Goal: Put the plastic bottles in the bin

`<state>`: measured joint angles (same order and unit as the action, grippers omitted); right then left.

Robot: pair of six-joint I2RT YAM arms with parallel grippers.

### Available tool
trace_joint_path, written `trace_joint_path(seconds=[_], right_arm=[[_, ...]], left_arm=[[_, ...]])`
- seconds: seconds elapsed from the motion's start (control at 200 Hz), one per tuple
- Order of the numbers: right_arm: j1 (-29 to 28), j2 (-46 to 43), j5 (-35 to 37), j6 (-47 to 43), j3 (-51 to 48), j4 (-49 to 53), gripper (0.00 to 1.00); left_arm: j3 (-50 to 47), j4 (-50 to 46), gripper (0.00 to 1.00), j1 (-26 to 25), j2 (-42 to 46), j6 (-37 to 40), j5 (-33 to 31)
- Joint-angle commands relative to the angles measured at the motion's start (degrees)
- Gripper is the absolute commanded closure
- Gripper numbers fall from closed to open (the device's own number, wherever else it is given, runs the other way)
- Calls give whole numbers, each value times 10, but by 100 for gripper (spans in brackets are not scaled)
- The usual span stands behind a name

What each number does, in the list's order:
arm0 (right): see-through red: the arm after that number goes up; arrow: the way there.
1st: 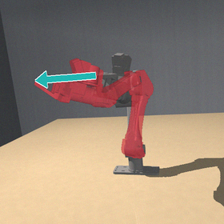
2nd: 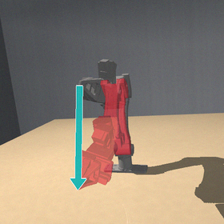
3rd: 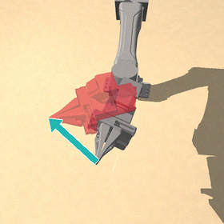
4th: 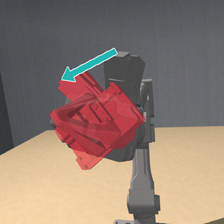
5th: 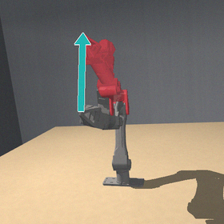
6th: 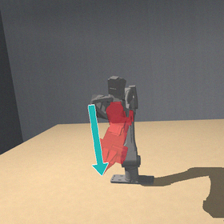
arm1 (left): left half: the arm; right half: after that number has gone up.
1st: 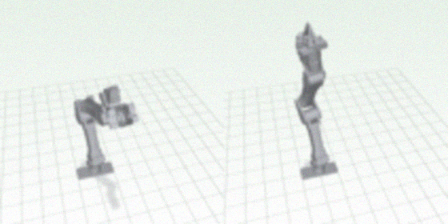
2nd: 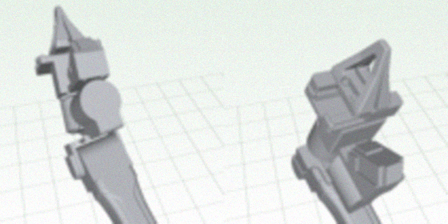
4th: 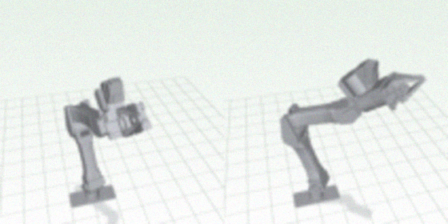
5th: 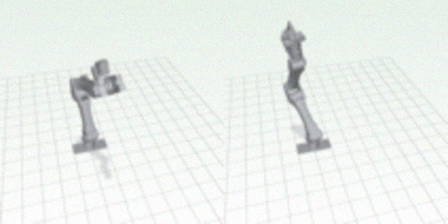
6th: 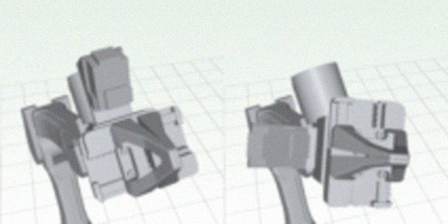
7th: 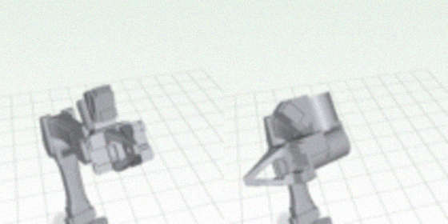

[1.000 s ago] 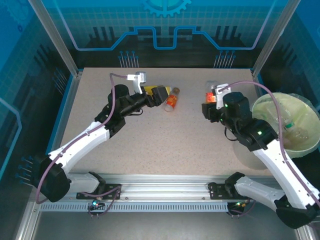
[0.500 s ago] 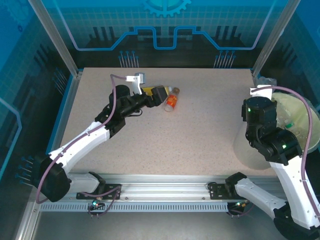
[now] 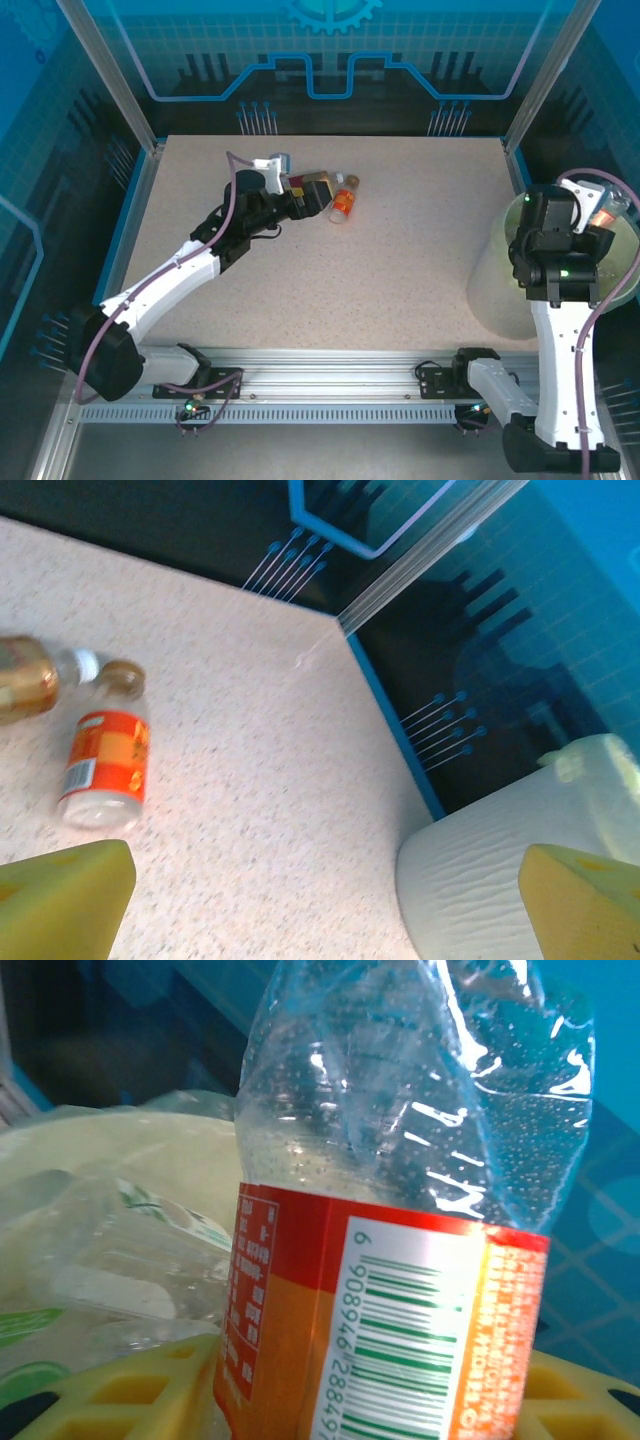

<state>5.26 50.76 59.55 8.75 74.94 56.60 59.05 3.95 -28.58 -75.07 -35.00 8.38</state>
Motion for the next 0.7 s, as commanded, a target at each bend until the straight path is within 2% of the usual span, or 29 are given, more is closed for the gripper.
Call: trace_joint_path(seconds=[0.0, 0.15, 0.195, 0.22, 0.34, 0.355, 0.365, 0.605, 0.695], right_arm=[[61, 3, -42, 41, -8, 20, 61], [132, 16, -87, 58, -15, 28, 59], [148, 19, -104, 67, -14, 37, 56], [155, 22, -115, 72, -12, 44, 51], [164, 29, -105, 87, -3, 66, 10], [164, 30, -102, 87, -2, 67, 2], [164, 30, -100, 87, -2, 67, 0], [160, 29, -113, 79, 12, 64, 0], [155, 25, -138, 73, 7, 52, 0]], left_arm=[[26, -66, 1, 13, -15, -8, 9], [28, -69, 1, 18, -20, -12, 13], [28, -68, 1, 19, -21, -16, 12], [29, -68, 1, 19, -22, -17, 10], [30, -68, 1, 20, -29, -31, 8], [29, -67, 1, 20, -29, -32, 8], [29, -66, 1, 20, -29, -32, 7], [8, -59, 1, 27, -22, -41, -23], [-6, -43, 1, 31, -18, -51, -28]])
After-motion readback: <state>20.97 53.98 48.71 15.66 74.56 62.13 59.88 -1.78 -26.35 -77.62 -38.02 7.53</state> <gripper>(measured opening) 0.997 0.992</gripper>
